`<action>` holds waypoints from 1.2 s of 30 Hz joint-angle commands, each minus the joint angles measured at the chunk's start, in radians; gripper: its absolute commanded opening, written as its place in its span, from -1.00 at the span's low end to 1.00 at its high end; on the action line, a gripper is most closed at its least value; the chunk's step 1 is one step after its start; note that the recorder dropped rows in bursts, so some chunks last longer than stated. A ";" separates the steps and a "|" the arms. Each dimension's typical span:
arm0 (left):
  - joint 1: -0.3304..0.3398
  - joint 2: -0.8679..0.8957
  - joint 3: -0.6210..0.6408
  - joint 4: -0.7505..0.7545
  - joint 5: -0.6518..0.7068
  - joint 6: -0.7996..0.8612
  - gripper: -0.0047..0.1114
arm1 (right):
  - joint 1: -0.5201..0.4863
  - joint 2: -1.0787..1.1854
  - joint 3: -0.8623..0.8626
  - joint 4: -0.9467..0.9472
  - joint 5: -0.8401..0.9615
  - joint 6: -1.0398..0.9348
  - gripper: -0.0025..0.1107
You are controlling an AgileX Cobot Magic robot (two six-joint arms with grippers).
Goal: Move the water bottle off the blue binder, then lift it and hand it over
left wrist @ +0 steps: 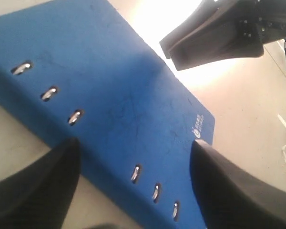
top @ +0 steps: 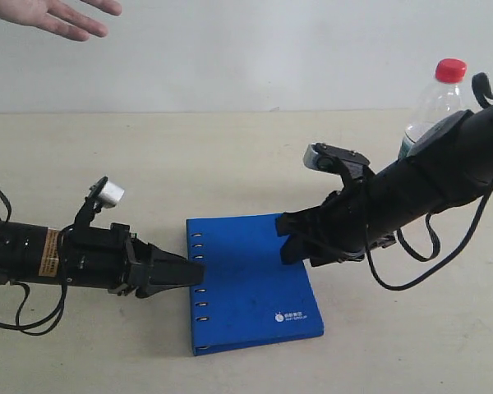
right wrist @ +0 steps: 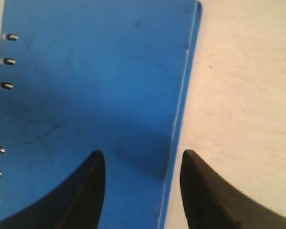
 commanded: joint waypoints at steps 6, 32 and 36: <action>-0.002 -0.009 -0.004 0.014 0.000 -0.037 0.16 | -0.003 -0.003 -0.001 -0.066 -0.047 0.111 -0.17; -0.002 -0.009 -0.021 0.066 -0.045 -0.313 0.16 | -0.003 0.114 -0.006 0.435 0.633 -0.459 -0.17; -0.002 -0.009 -0.021 0.043 -0.075 -0.303 0.16 | -0.001 0.114 -0.006 0.438 0.430 -0.454 -0.76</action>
